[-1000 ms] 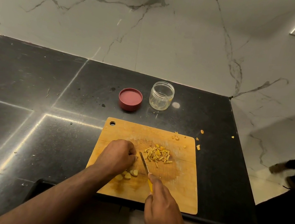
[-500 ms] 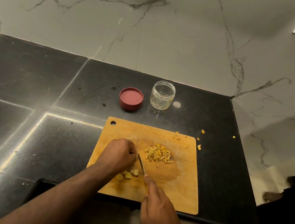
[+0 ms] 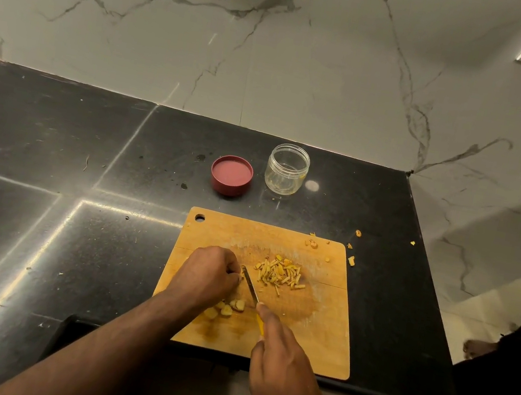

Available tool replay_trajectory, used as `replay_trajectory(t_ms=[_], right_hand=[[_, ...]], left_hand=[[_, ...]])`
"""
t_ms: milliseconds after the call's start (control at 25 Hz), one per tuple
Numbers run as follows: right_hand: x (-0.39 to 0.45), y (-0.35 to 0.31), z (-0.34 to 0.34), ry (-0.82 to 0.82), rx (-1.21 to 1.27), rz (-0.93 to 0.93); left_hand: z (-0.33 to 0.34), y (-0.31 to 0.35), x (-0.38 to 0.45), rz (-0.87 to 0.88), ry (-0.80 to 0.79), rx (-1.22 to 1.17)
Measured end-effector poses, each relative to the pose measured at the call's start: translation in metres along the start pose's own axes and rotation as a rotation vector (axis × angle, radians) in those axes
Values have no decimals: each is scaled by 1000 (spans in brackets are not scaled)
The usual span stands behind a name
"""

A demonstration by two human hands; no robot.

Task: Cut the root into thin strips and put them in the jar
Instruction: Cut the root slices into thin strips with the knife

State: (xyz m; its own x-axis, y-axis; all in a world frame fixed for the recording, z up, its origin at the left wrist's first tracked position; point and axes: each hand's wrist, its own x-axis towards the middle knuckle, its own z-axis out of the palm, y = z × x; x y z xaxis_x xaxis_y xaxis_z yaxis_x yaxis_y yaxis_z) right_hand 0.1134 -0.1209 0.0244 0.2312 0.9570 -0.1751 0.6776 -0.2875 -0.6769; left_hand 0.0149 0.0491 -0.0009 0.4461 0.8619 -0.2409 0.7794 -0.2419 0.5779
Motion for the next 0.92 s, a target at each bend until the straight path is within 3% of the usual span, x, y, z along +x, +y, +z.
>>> replay_trajectory(t_ms=[920], right_hand=[[-1,2,2,-18,0,-29]], left_hand=[[0,0,-1,-5,11,7]])
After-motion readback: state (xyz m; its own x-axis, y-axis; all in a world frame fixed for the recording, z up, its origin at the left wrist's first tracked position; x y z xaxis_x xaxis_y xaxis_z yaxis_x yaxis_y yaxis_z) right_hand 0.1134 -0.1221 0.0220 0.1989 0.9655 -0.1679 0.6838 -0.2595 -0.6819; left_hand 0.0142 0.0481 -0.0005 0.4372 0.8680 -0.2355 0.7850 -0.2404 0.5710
